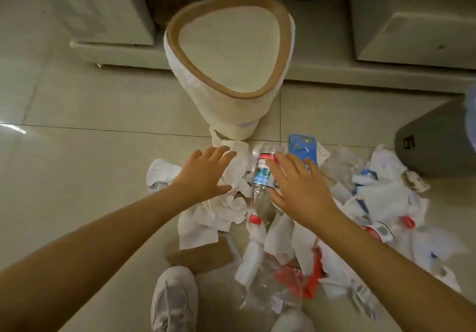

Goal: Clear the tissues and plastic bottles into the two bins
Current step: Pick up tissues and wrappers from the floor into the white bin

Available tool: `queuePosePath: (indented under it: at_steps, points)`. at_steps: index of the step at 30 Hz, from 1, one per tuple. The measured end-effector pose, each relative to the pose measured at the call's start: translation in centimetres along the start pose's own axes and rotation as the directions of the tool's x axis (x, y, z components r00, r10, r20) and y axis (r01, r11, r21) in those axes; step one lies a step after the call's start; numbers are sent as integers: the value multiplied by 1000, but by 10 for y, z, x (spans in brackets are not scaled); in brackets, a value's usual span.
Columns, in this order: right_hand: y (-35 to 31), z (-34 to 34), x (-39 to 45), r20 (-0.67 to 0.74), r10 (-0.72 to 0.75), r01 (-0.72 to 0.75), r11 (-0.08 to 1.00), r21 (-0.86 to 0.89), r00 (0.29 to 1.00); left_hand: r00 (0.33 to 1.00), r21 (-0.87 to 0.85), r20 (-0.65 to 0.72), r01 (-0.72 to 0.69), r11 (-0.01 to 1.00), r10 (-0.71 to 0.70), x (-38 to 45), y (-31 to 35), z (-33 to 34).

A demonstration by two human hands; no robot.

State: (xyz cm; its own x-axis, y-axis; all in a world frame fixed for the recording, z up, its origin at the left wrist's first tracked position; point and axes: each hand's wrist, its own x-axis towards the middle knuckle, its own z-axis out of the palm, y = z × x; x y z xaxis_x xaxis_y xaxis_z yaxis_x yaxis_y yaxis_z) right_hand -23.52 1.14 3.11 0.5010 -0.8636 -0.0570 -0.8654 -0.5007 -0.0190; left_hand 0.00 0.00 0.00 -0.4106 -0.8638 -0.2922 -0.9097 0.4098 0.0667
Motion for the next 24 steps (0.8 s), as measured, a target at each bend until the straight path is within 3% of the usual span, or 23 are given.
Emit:
queuePosePath:
  at_steps: [8, 14, 19, 24]
  points:
    - [6, 62, 18, -61, -67, 60, 992, -114, 996, 999, 55, -10, -33, 998, 33, 58, -3, 66]
    - [4, 83, 14, -79, -59, 53, 996, -79, 995, 986, 17, 160, 53, 998, -55, 74, -4, 96]
    - [8, 85, 4, -33, -26, 23, 996, -83, 999, 997, 19, -38, -63, 998, 64, 76, -3, 88]
    - [17, 83, -3, -26, 0, -3, 997, -79, 1000, 954, -40, -269, -145, 989, 129, 62, -12, 78]
